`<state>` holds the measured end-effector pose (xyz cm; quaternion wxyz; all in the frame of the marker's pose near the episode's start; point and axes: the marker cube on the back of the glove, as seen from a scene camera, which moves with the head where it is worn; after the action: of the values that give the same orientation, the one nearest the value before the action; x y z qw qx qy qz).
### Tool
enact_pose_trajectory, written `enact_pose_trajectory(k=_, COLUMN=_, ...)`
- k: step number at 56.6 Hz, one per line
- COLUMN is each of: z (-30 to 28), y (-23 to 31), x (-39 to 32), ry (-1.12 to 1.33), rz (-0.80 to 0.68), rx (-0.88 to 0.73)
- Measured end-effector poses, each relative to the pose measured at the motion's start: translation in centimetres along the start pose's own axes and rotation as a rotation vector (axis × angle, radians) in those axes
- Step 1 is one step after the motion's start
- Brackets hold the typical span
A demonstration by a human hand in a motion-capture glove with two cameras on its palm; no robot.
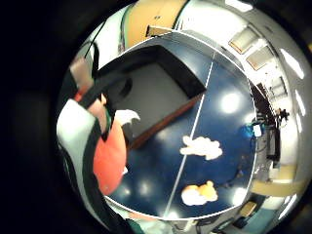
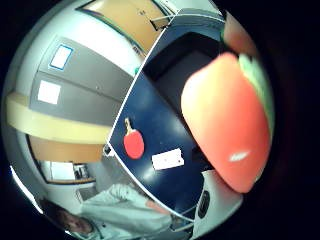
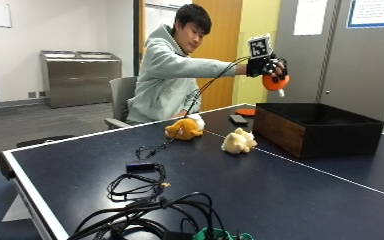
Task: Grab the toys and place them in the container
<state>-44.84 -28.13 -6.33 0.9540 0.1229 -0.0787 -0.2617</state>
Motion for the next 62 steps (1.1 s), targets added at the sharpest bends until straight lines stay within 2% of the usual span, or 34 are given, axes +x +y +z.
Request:
enact_pose_trajectory(k=3, z=0.1, y=-1.4, x=3.5, ry=-0.14, rz=0.138, rx=-0.036)
enact_pose_trajectory(k=5, z=0.9, y=-1.8, x=3.3, ry=-0.166, rz=0.218, rx=-0.096)
enact_pose_trajectory(k=10, z=1.9, y=-1.8, x=4.4, ry=-0.152, rz=0.272, rx=-0.188)
enact_pose_trajectory(k=16, z=1.7, y=0.0, x=2.7, ry=-0.098, rz=0.195, rx=-0.19)
enact_pose_trajectory(k=22, z=-1.5, y=2.9, x=4.2, ry=-0.085, rz=0.151, rx=-0.171)
enact_pose_trajectory(k=25, z=-2.7, y=4.9, x=3.8, ry=-0.023, rz=0.081, rx=-0.156)
enact_pose_trajectory(k=28, z=-4.3, y=6.6, x=6.8, ry=0.069, rz=0.002, rx=-0.135)
enact_pose_trajectory(k=30, z=-5.6, y=7.6, x=9.2, ry=0.113, rz=0.03, rx=-0.121)
enact_pose_trajectory(k=33, z=-7.5, y=9.4, x=10.2, ry=0.054, rz=0.164, rx=-0.1)
enact_pose_trajectory(k=35, z=-8.4, y=10.8, x=10.5, ry=0.04, rz=0.173, rx=-0.088)
enact_pose_trajectory(k=42, z=-10.0, y=16.0, x=12.7, ry=0.092, rz=-0.023, rx=-0.09)
enact_pose_trajectory(k=47, z=-10.8, y=18.3, x=14.9, ry=0.098, rz=0.167, rx=-0.084)
enact_pose_trajectory(k=53, z=-10.8, y=20.5, x=17.6, ry=0.095, rz=0.213, rx=-0.088)
enact_pose_trajectory(k=62, z=-8.9, y=21.0, x=20.6, ry=0.112, rz=0.247, rx=-0.117)
